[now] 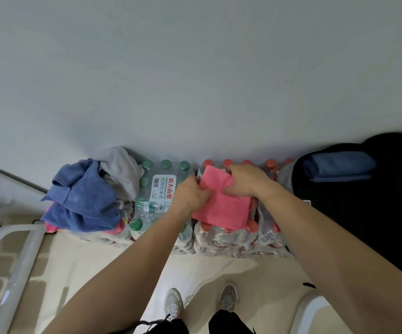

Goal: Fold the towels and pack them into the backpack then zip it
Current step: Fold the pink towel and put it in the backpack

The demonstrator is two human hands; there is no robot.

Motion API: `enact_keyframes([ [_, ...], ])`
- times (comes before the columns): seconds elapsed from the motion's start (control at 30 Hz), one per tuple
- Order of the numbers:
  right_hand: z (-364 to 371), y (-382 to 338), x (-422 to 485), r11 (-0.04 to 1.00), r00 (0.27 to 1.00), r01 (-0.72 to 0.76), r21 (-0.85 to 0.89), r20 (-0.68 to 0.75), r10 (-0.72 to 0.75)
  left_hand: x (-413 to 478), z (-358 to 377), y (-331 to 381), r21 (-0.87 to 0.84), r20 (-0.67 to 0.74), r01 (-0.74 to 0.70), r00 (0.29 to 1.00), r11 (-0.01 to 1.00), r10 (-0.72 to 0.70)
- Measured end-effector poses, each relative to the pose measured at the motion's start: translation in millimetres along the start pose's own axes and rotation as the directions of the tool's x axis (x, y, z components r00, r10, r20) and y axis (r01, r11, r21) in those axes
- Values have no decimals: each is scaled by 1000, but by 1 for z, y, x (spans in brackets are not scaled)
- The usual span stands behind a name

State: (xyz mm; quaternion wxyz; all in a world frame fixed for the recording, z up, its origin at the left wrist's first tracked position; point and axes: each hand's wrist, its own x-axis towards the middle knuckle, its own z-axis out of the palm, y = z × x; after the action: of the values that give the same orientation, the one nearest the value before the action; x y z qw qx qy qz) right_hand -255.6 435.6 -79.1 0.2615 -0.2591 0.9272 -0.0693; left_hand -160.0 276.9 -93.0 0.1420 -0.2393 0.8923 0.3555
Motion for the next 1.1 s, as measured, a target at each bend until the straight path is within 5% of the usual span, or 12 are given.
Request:
enact_keyframes([
  [0.23, -24, 8, -42, 892, 999, 4, 451, -43, 17, -23, -42, 23, -123, 254, -271, 922, 955, 294],
  [0.33, -33, 8, -57, 874, 1000, 15, 486, -29, -1, -19, -57, 37, -91, 319, -351, 876, 932, 362],
  [0.53, -10, 23, -61, 812, 989, -145, 565, 69, 129, 7, -48, 36, -4, 152, -245, 958, 970, 242],
  [0.7, 21, 20, -53, 907, 959, -218, 360, -96, 268, 15, -18, 14, 119, 278, -229, 942, 966, 189],
  [0.87, 30, 12, -42, 843, 913, -243, 480, -181, 366, 13, -13, 8, 340, -4, -219, 972, 915, 235],
  [1.1, 19, 7, -36, 675, 892, -177, 717, -173, 417, 17, -11, 9, -27, -84, -107, 991, 994, 104],
])
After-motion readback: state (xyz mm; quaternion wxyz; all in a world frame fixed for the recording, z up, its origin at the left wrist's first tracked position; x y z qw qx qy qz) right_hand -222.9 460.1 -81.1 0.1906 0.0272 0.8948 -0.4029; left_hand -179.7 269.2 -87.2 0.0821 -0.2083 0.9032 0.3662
